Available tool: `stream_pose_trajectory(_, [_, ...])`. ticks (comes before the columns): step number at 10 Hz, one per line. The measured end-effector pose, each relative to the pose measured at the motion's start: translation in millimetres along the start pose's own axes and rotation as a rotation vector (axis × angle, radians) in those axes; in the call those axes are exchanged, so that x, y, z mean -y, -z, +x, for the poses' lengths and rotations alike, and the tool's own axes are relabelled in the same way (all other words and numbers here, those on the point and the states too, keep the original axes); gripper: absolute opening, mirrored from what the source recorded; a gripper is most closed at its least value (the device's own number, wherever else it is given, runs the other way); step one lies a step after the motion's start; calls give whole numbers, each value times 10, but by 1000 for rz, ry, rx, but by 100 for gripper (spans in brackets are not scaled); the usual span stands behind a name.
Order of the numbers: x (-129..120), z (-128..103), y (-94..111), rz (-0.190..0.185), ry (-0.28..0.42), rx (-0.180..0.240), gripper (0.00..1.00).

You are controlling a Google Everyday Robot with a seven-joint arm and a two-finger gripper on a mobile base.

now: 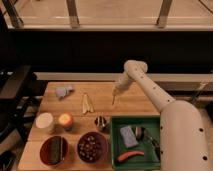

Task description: Place fork in table surface

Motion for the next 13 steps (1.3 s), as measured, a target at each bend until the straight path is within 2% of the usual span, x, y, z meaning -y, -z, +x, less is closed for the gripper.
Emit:
stream_pose_trajectory(1, [-32,-25,-2,-2,-8,0,31])
stream_pose_trajectory(3, [-148,-103,-17,-4,-35,2,55])
stream_pose_trajectory(4, [-196,-115,-10,-3,-48,0,62])
stream_pose_trajectory(9, [-330,-172,-62,10,-94,7,64])
stream_pose_trajectory(11, [-333,-178,-53,-2,-95,6,64])
stream_pose_trajectory(13, [-274,-157,172,-37,-80,-35,64])
